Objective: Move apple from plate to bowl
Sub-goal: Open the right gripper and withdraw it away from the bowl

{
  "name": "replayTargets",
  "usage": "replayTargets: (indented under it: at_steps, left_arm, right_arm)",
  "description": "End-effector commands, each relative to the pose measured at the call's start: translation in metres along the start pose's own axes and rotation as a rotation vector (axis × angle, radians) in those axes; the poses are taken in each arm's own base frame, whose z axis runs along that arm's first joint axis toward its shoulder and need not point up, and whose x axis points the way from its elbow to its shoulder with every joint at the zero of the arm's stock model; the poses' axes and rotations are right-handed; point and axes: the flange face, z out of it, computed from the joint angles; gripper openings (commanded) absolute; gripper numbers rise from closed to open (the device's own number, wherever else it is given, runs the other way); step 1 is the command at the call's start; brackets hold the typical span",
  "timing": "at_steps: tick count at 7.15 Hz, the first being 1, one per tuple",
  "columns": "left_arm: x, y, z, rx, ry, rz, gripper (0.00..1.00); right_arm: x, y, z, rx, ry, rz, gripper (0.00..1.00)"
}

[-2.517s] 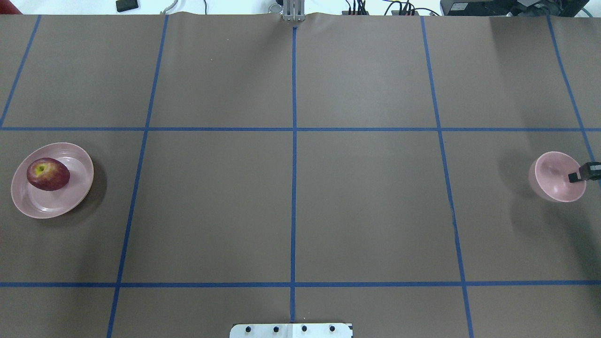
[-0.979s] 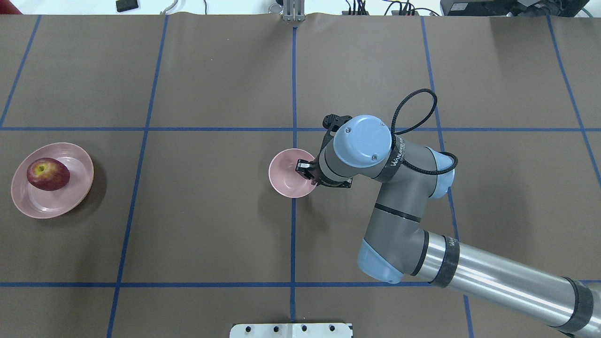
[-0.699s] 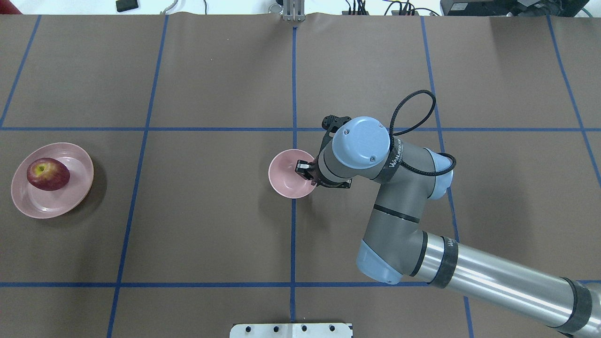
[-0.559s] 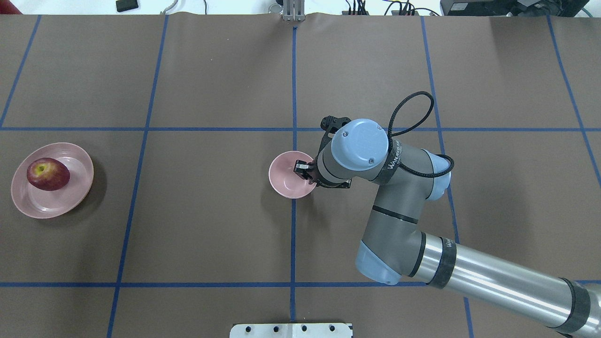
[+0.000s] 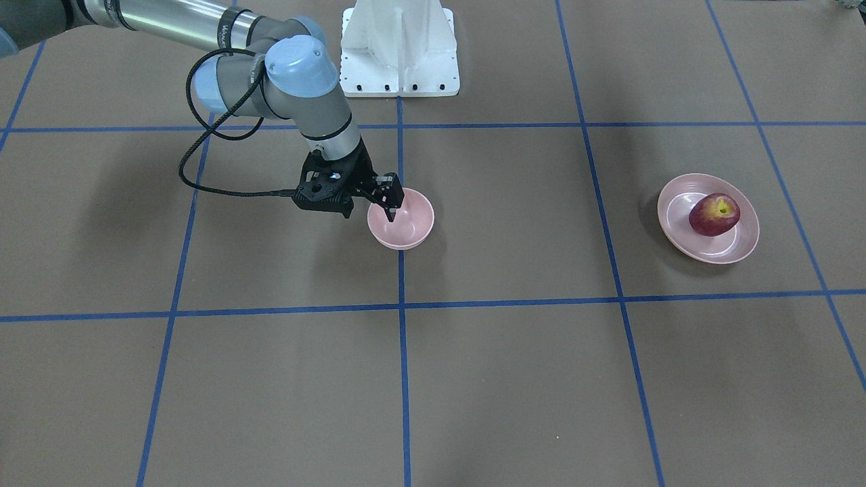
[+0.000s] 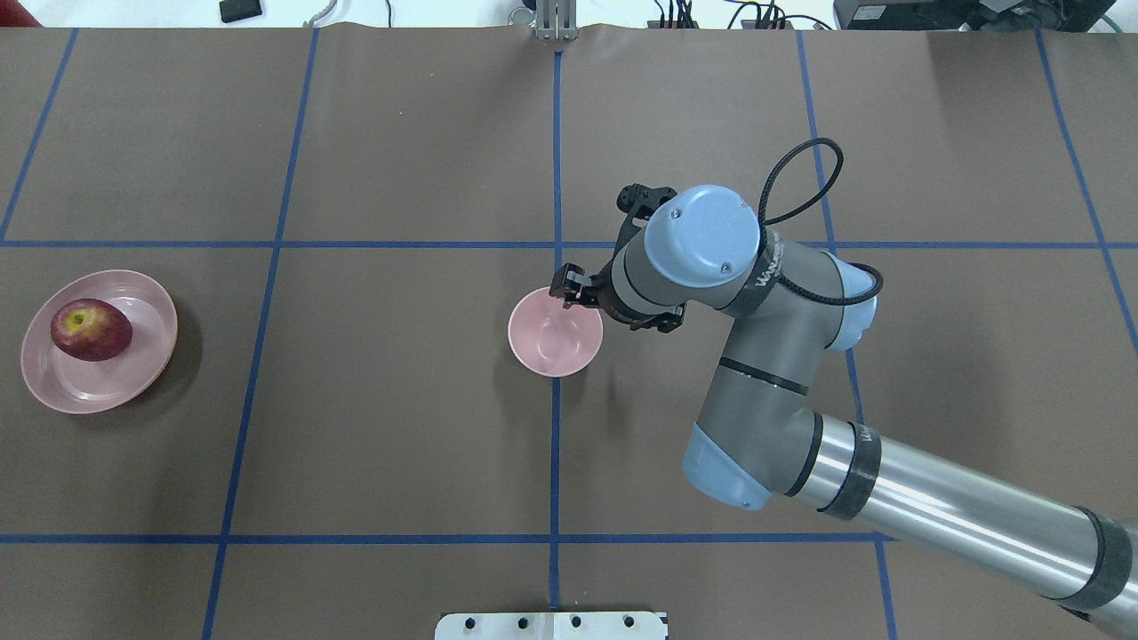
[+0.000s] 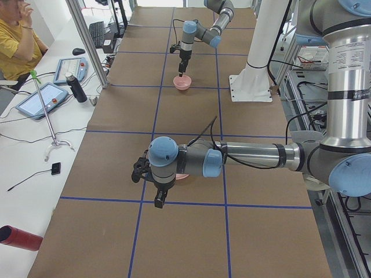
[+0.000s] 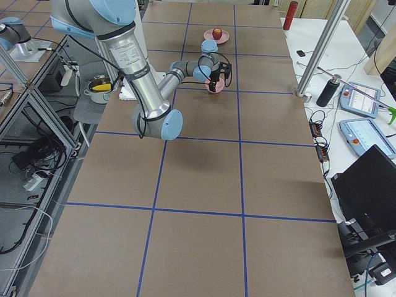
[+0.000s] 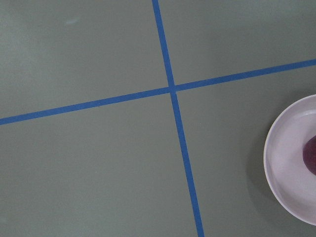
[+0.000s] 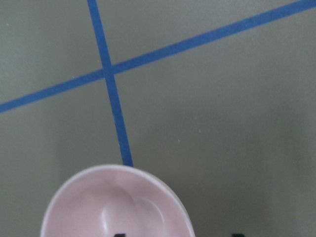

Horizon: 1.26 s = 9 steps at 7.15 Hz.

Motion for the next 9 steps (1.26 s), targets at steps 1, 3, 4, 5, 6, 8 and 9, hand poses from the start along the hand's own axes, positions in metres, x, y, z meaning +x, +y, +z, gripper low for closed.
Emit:
replayTargets:
  at_steps: [1,3,4,5,6,8,9]
  left_arm:
    - [0.008,-0.018,-0.01,0.025,-0.003,0.025,0.98]
    - [0.012,-0.034,-0.016,0.038,-0.005,0.032,0.98]
    - [0.013,-0.031,-0.017,0.04,-0.001,0.038,0.98]
    - [0.014,-0.034,-0.018,0.047,-0.002,0.049,0.98]
    - [0.021,-0.038,-0.024,0.098,-0.008,0.094,0.98]
    - [0.054,-0.052,0.005,0.053,0.016,0.168,0.98]
    - [0.06,-0.054,0.006,0.058,0.021,0.086,0.99]
  right_arm:
    - [0.022,-0.069,-0.035,0.004,0.042,-0.059,1.0]
    - [0.072,-0.154,-0.081,-0.034,0.081,-0.122,1.0]
    - [0.11,-0.191,-0.1,-0.036,0.116,-0.172,1.0]
    - [0.158,-0.233,-0.123,-0.051,0.169,-0.24,1.0]
    - [0.213,-0.275,-0.162,-0.071,0.209,-0.302,1.0]
    - [0.356,-0.305,-0.206,-0.124,0.248,-0.442,1.0]
    - [0.425,-0.31,-0.229,-0.129,0.268,-0.495,1.0]
